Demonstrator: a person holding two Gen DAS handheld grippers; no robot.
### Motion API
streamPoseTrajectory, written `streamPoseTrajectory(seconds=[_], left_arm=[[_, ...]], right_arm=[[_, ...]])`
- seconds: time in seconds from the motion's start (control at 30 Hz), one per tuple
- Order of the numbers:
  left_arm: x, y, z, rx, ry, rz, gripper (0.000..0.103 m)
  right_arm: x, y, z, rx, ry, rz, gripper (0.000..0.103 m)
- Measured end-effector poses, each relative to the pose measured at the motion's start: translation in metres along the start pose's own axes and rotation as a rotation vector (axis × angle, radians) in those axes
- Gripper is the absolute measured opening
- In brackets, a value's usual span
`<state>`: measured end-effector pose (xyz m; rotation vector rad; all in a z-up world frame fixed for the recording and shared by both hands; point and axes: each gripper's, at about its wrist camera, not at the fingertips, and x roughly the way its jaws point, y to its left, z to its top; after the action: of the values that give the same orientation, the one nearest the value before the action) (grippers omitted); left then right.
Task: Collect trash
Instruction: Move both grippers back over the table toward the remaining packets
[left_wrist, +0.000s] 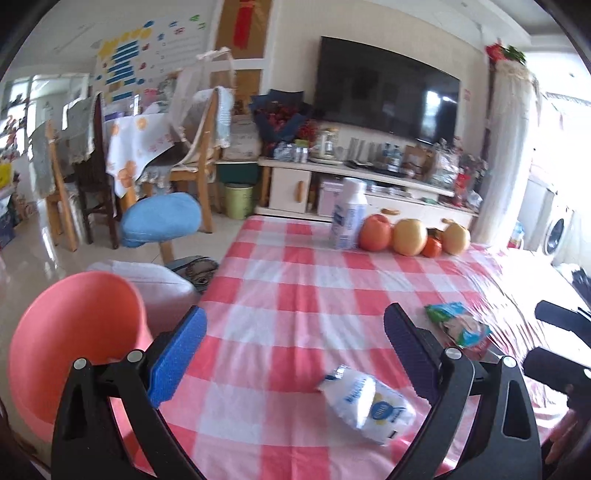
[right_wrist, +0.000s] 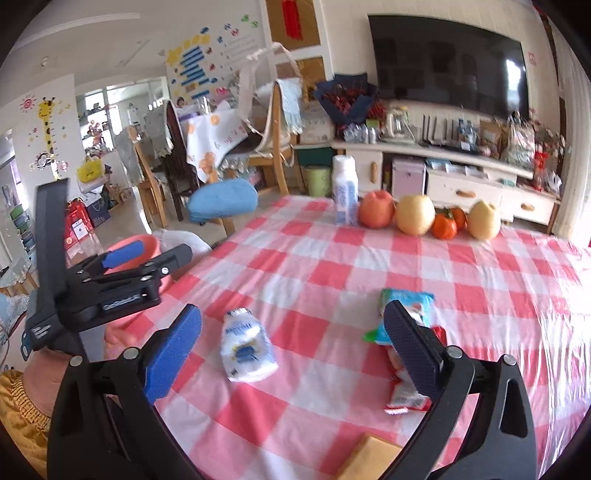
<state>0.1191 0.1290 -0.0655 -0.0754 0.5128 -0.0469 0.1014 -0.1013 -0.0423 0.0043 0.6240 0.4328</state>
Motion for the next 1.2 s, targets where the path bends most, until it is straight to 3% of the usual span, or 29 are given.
streamPoseTrajectory(seconds=[0.23,0.57,0.97,1.2], left_arm=[[-0.005,-0.041,-0.012,0.086,0.033,-0.043,0.096],[-0.012,-0.075,-0.031,0.079,0.12,-0.141,0.096],[-0.043,-0.174,-0.076,0.3,0.219,-0.362,0.096],[-0.035,-0.214,-0.095,0.35,0.282,-0.353,0.096]], right_arm=[[-0.011,-0.024,-0.004,0.007,0.012,0.011,0.099],[-0.032,-0.076,-0.001,0.079,-0.016,-0.046,0.099],[-0.041,-0.13,-0.006,0.153,-0.012,-0.115,0.099],[-0.026,-0.145,-0.018,0.183,0.056,-0.072,0.099]])
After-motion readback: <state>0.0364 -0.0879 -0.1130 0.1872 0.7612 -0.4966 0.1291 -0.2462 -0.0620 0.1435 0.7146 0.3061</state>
